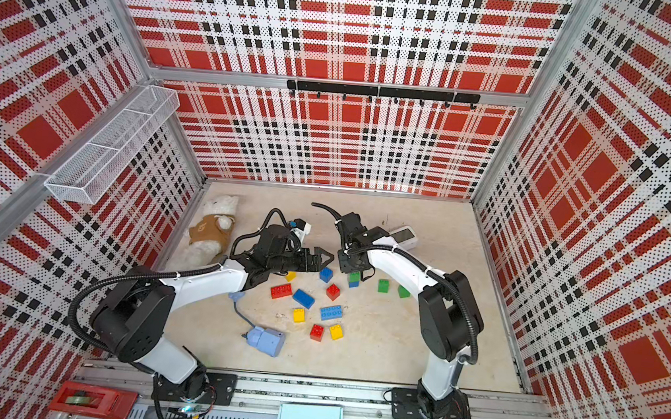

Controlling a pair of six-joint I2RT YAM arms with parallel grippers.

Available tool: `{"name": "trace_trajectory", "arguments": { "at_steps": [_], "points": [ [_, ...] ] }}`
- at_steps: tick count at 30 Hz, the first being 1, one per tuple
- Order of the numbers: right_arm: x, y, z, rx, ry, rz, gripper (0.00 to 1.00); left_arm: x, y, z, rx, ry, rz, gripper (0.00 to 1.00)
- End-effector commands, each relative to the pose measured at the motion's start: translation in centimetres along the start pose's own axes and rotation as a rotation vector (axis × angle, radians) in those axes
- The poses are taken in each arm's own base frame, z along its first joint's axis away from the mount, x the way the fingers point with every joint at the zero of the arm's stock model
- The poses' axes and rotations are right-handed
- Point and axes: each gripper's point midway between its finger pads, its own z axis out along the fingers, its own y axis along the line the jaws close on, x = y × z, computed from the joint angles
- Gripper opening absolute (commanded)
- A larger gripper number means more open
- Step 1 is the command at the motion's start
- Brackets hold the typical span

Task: Assemble a fork with lego
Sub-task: Assemble the lego brick with the lego brick.

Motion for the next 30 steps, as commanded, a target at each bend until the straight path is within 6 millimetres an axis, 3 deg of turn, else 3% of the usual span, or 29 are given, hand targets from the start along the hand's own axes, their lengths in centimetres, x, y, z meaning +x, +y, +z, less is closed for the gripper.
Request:
{"name": "trace_trajectory", "arguments": {
  "at_steps": [1,7,19,30],
  "points": [
    [4.2,-0.2,1.8,-0.016,0.184,-0.139,0.0,-0.5,-1.2,-0.8,0.029,-0.028,0.017,0.98],
    [3.0,-1.2,1.1,-0.015,0.152,-0.14,0.0,-0.4,-1.1,-1.0,0.026,-0.032,0.022,0.98],
    [0.2,-0.5,-0.8,-0.042,0.06,-0.042,0.0,-0.5,-1.4,-0.7,0.04,-0.028,0.029,0.98],
    [-1.4,-0.4,-0.9,-0.035,0.014,-0.045,0.0,-0.7,-2.1,-0.6,0.062,-0.027,0.045,0.98]
  ]
}}
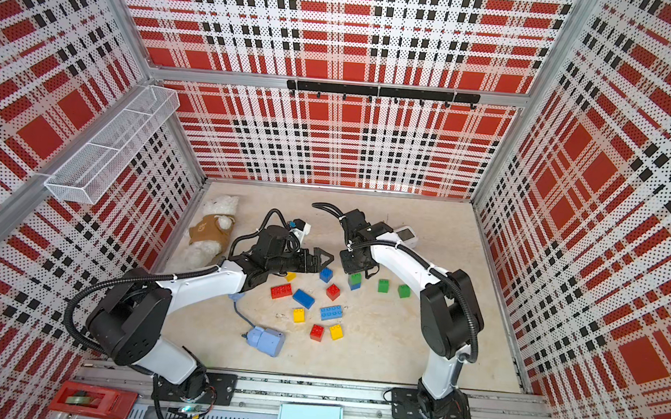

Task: Assemble a fork with lego
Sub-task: Assemble the lego brick with the lego brick.

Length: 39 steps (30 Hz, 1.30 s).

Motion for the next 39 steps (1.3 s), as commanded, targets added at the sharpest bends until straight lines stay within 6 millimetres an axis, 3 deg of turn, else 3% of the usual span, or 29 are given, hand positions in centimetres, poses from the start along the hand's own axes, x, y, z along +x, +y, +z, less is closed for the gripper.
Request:
{"name": "trace_trajectory", "arguments": {
  "at_steps": [1,14,24,39],
  "points": [
    [-1.4,-0.1,-0.1,0.008,-0.031,-0.005,0.0,-0.8,-1.8,-0.2,0.052,-0.021,0.038,0.98],
    [0.0,0.1,0.4,-0.006,0.021,-0.043,0.0,-0.2,-2.2,-0.2,0.061,-0.011,0.054,0.98],
    [0.8,-0.3,2.4,0.025,0.064,-0.04,0.0,0.0,-2.1,-0.2,0.058,-0.008,0.054,0.98],
    [5.0,-0.3,3.4,0.048,0.151,-0.093,0.0,0.2,-1.9,-0.6,0.046,-0.015,0.053,0.98]
  ]
}}
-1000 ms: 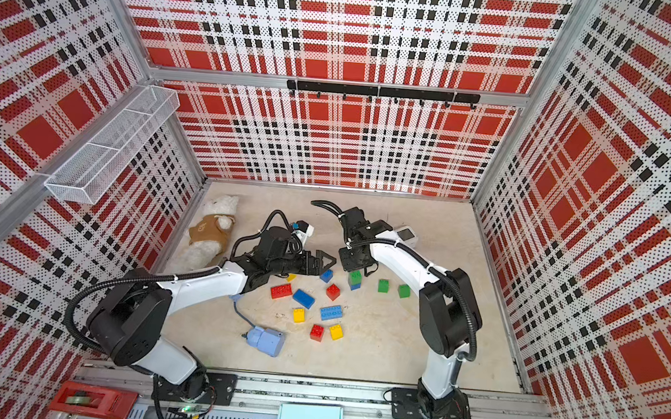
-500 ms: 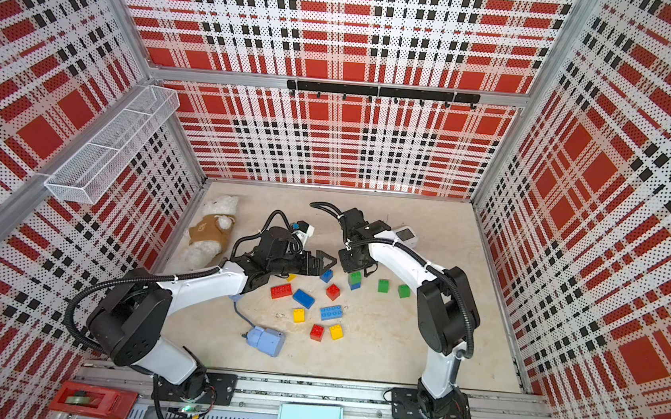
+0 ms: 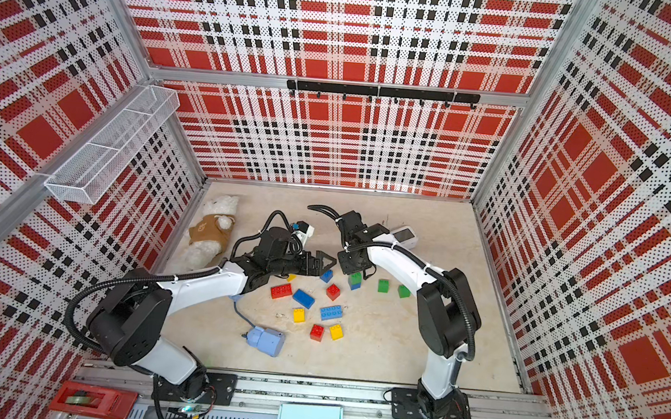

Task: Assemble a fork with lego
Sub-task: Assemble the lego brick with the lego brick.

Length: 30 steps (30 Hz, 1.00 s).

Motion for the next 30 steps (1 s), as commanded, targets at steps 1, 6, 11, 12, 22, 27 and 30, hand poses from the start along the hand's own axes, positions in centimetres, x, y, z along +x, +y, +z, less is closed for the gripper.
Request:
{"name": "trace_trajectory", "arguments": {
  "at_steps": [1,6,11,12,22,27,30],
  "points": [
    [4.8,-0.3,2.5,0.022,0.159,-0.036,0.0,-0.5,-0.9,-0.7,0.015,-0.038,0.033,0.98],
    [5.6,-0.4,3.1,0.023,0.147,-0.021,0.0,-0.3,-0.9,-0.7,0.012,-0.037,0.029,0.98],
    [6.7,-0.2,3.1,0.025,0.158,-0.009,0.0,-0.6,-1.1,-0.7,0.017,-0.042,0.032,0.98],
    [6.9,-0.3,3.1,0.025,0.163,0.002,0.0,-0.6,-1.0,-0.7,0.015,-0.043,0.03,0.98],
    [7.6,0.2,2.9,0.015,0.119,-0.023,0.0,-0.5,-0.8,-0.6,0.01,-0.039,0.025,0.98],
    [8.4,0.1,3.3,0.024,0.153,-0.004,0.0,-0.7,-0.9,-0.7,0.012,-0.046,0.026,0.98],
    [8.5,0.2,3.1,0.02,0.166,0.045,0.0,-0.7,-0.9,-0.7,0.012,-0.046,0.024,0.98]
  ]
}}
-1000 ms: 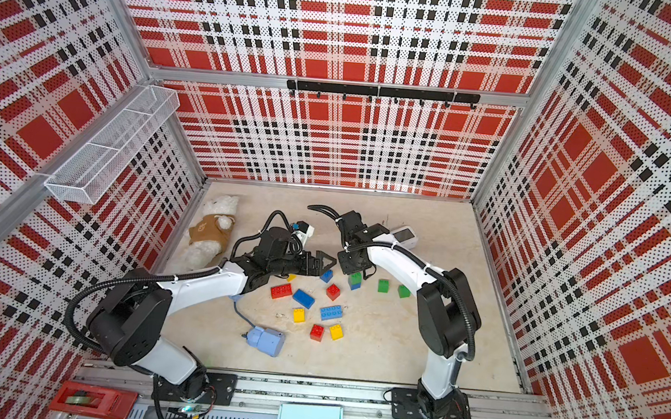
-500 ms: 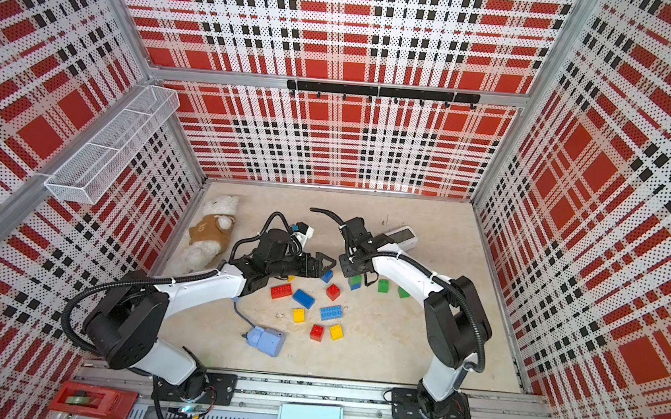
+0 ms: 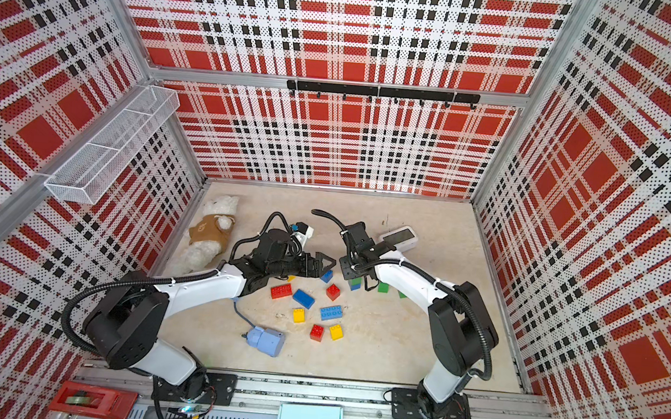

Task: Assemble a fork with lego
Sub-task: Assemble the lego brick with the lego brick.

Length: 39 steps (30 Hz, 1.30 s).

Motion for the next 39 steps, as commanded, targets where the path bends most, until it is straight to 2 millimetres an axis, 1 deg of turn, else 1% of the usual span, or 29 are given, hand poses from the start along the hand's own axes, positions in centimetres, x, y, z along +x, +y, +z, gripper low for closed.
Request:
{"name": "trace_trajectory", "arguments": {
  "at_steps": [1,4,11,13,15,17,20,22,24,28,31,39],
  "points": [
    [8.4,-0.2,1.7,0.022,0.317,0.006,0.0,-1.0,-0.7,-0.5,0.017,-0.037,0.016,0.98],
    [7.0,-0.3,0.9,0.027,0.272,0.02,0.0,-1.0,-0.8,-0.5,0.018,-0.034,0.017,0.98],
    [0.5,0.2,-2.0,-0.006,0.089,0.053,0.0,-1.5,-1.5,-0.6,0.036,-0.042,0.025,0.98],
    [-0.9,0.2,-2.6,-0.007,0.043,0.062,0.0,-1.7,-1.7,-0.6,0.038,-0.047,0.028,0.98],
    [-1.8,0.2,-3.0,-0.004,0.016,0.068,0.0,-1.7,-1.7,-0.7,0.038,-0.049,0.029,0.98],
    [-2.3,0.0,-3.1,0.004,0.002,0.066,0.0,-1.6,-1.7,-0.7,0.038,-0.047,0.028,0.98],
    [-2.5,-0.4,-2.9,0.026,-0.008,0.056,0.0,-1.6,-1.6,-0.7,0.035,-0.049,0.029,0.98],
    [-3.0,-0.7,-2.6,0.032,-0.021,0.052,0.0,-1.6,-1.5,-0.7,0.03,-0.05,0.028,0.98],
    [-3.4,-0.9,-2.3,0.028,-0.019,0.045,0.0,-1.9,-1.1,-0.9,0.02,-0.059,0.023,0.98],
    [-4.2,-0.6,-1.3,0.009,-0.004,-0.024,0.0,-2.7,-0.3,-1.2,0.01,-0.075,0.005,0.98],
    [-4.2,-0.2,-0.6,-0.007,0.012,-0.053,0.0,-3.2,-0.3,-1.5,0.01,-0.087,0.009,0.98],
    [-3.9,-0.1,0.9,-0.002,0.049,-0.068,0.0,-2.9,0.2,-1.3,0.003,-0.079,0.005,0.98]
  ]
}}
